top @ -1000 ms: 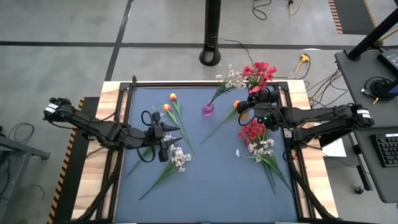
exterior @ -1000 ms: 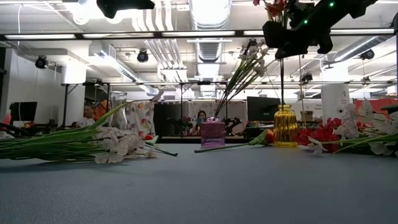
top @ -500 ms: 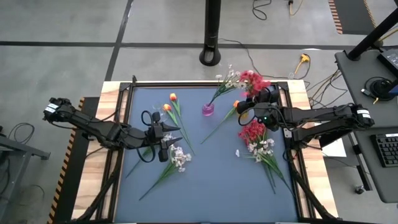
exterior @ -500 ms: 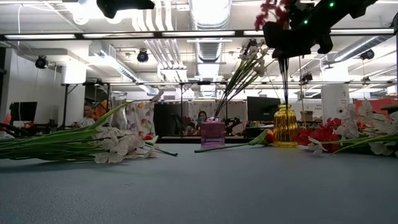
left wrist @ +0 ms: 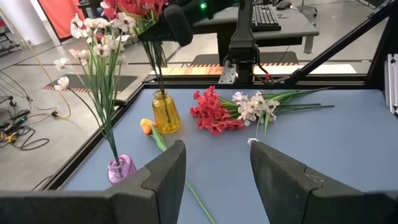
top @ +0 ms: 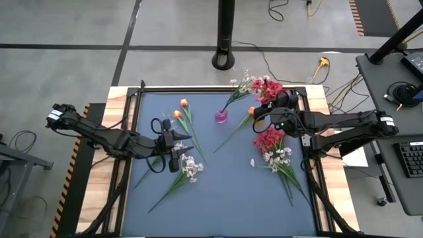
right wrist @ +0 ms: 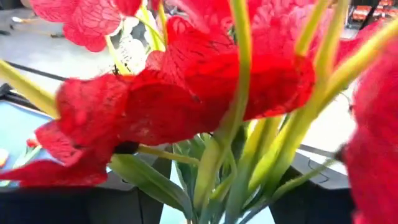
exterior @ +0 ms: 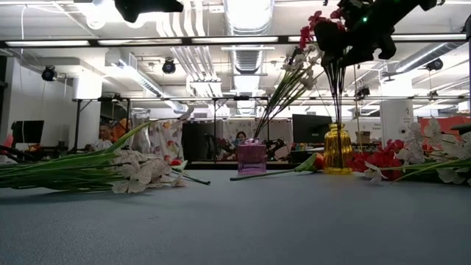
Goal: Sort flowers into vase by color
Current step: Put the red flowers into the yellow vase
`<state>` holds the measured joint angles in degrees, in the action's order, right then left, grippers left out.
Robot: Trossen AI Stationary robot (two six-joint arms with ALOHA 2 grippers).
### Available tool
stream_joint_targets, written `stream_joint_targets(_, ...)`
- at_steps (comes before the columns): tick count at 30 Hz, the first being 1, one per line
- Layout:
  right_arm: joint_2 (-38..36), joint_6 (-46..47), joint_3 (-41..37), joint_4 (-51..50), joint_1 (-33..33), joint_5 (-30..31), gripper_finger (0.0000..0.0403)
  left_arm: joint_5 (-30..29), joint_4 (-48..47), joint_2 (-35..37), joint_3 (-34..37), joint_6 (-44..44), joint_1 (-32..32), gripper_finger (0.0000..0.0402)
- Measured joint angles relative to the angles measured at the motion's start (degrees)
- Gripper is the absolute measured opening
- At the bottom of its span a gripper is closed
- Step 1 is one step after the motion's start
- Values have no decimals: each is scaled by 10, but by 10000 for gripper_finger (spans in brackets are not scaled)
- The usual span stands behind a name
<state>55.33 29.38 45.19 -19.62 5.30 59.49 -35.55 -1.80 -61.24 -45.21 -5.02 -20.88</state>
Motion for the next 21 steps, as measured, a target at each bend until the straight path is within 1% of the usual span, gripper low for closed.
stream_joint_targets(3, -1, 36, 21, -61, 0, -3, 224, 0, 0, -5, 0, 0, 0, 164)
stream_joint_targets(7, -1, 69, 49, -121, 0, -35, 237, 0, 1, -9, 0, 0, 0, 164)
stream_joint_targets(15, -1, 83, 102, -198, 0, -64, 276, 0, 9, -9, 0, 0, 0, 164)
stream_joint_targets(18, -1, 91, 125, -227, 0, -89, 287, 0, 9, -9, 0, 0, 0, 164)
stream_joint_targets(21, -1, 114, 157, -283, 0, -110, 293, 0, 9, -9, 0, 0, 0, 164)
